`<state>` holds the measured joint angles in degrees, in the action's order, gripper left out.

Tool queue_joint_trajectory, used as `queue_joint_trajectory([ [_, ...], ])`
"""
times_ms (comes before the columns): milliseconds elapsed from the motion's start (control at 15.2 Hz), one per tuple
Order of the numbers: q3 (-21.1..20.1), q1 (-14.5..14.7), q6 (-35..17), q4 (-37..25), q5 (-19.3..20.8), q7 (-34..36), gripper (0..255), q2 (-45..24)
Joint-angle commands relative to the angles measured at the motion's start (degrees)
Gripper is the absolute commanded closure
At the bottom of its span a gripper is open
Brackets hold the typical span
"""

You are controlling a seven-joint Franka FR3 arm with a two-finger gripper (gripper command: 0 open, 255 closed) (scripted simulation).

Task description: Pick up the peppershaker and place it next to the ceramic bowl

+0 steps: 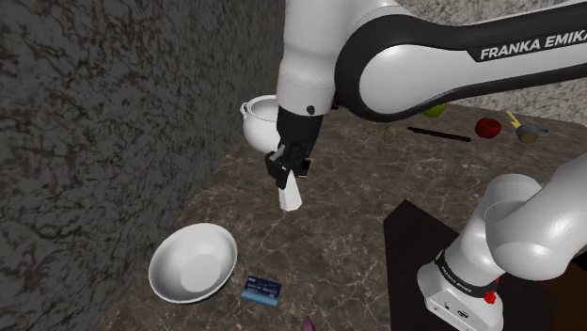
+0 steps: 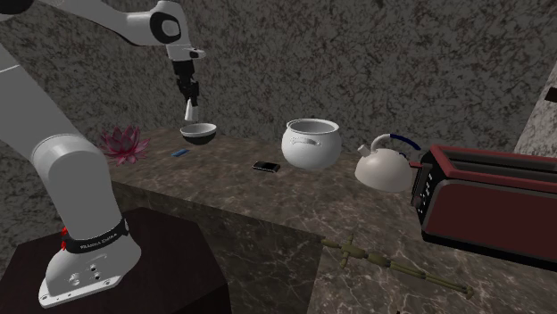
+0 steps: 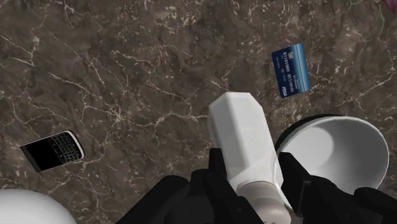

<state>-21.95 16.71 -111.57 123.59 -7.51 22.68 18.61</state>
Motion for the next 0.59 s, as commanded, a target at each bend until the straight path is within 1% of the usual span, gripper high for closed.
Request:
queue_joint_trajectory([
  [0, -2.88, 0.92, -0.24, -2.35, 0.48, 4.18, 255, -2.41],
  [528, -3.51, 1.07, -6.48, 2.86, 0.54, 4.36, 255, -3.50],
])
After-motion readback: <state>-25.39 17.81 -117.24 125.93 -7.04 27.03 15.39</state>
